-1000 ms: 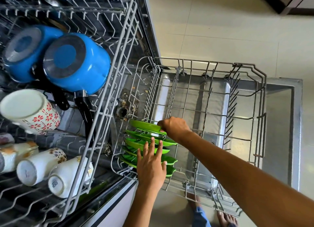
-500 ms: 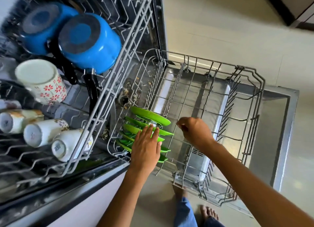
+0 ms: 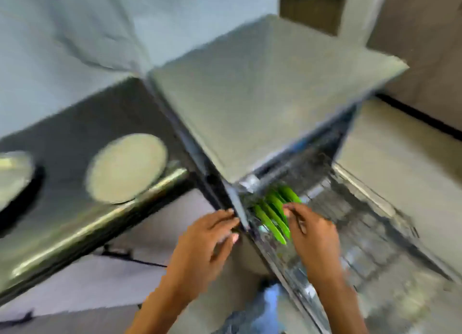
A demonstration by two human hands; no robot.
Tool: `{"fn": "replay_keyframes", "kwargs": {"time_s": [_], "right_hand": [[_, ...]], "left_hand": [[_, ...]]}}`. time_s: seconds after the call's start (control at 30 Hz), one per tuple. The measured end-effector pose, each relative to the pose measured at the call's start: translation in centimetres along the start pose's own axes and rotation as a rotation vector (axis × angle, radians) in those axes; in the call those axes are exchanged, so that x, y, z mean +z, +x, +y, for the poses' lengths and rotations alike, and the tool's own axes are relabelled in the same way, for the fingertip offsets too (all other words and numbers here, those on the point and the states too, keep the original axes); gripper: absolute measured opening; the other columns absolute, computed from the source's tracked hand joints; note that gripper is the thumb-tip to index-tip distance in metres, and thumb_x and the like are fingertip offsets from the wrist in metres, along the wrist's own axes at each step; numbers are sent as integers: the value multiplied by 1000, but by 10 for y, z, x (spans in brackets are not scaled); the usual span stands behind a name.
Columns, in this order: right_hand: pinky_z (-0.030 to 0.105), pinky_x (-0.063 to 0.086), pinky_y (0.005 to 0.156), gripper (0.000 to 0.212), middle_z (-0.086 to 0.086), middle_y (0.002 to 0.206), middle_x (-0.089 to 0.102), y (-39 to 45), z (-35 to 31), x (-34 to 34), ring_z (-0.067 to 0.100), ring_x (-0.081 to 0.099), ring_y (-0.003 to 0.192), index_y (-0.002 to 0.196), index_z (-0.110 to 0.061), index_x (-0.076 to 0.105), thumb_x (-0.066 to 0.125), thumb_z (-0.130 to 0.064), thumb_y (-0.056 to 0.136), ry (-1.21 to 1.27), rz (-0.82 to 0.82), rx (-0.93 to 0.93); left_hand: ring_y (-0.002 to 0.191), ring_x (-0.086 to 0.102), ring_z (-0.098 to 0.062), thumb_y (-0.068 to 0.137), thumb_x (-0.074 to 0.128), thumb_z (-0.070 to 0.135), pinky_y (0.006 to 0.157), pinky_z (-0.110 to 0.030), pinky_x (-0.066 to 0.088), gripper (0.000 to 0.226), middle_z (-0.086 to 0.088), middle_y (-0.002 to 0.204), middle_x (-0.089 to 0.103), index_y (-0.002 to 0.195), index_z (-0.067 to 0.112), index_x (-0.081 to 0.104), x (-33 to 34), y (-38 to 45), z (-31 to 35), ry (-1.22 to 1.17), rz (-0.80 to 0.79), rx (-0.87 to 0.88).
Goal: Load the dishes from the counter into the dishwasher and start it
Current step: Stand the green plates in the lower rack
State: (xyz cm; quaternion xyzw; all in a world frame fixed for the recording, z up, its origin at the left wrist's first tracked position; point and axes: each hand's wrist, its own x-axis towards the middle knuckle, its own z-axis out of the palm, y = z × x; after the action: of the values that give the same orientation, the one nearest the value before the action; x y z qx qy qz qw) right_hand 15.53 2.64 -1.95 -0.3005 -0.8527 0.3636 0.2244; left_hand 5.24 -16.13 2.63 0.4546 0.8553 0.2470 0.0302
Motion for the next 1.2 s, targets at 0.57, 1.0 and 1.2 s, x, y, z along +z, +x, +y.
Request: {"fn": "replay_keyframes", "kwargs": {"time_s": [0.57,1.0,1.2], "right_hand": [[16,45,66,25,-7,73,72,-75,-356,157,5,61,74,77,-21,75,54,-34,78,392,-486,-1021],[12,44,51,24,-21,75,69,-120,-574,398,0,62,60,79,-32,69,76,-12,69,248,-680,-1148],[26,49,64,13,-12,89,71,-124,-662,493,13,67,82,89,-24,71,67,-15,82,185,-770,-1090]], "left_hand": [[101,55,-8,96,30,52,100,-14,27,30,8,115,57,102,35,54,-182,-327,-56,557,969,-820],[103,53,-7,88,41,46,90,-29,43,18,5,106,69,101,38,51,-338,-381,-301,593,1008,-1035],[93,67,-17,81,46,40,79,-40,56,33,2,104,69,89,23,73,-425,-389,-431,454,807,-1113]]}}
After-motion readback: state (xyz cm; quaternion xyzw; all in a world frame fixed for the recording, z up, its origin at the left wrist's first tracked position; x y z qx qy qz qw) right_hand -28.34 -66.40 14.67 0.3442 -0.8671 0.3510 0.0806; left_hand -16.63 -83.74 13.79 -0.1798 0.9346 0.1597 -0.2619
